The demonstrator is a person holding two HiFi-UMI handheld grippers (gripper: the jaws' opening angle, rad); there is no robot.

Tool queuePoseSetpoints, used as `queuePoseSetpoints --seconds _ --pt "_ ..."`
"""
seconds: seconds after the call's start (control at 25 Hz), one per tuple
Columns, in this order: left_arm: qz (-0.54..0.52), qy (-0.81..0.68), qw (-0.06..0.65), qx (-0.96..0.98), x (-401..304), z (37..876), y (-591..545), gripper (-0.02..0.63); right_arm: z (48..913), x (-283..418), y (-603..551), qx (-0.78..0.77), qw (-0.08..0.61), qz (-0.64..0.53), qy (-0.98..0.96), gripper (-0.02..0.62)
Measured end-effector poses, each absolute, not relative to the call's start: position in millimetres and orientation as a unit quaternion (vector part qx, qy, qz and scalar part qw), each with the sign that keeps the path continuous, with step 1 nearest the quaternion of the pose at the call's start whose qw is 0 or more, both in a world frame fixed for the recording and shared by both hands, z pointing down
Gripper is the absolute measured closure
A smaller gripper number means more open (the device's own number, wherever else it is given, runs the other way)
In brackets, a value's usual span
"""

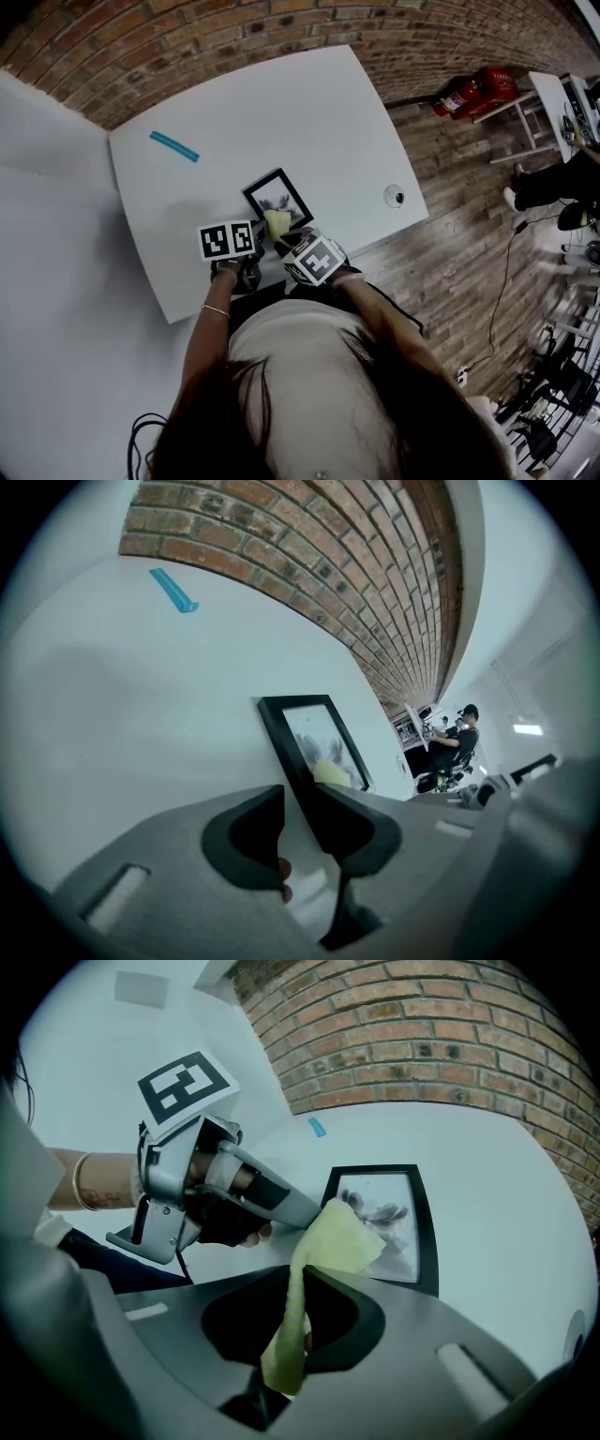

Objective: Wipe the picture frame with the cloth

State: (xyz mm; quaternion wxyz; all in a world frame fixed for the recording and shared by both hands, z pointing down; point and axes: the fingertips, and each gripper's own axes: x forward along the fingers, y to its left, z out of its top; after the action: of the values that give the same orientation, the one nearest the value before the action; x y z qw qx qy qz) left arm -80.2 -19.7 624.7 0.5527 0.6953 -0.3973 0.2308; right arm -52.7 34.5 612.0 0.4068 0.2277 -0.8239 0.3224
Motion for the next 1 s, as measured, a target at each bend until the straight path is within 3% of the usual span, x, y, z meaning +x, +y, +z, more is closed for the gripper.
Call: queuePoseSetpoints --seconds 1.0 --pt "0.212 -0.383 0.576 0.69 -79.0 623.2 -18.0 0.512 609.3 -64.4 -12.4 0.197 0.414 0.312 -0.832 0.552"
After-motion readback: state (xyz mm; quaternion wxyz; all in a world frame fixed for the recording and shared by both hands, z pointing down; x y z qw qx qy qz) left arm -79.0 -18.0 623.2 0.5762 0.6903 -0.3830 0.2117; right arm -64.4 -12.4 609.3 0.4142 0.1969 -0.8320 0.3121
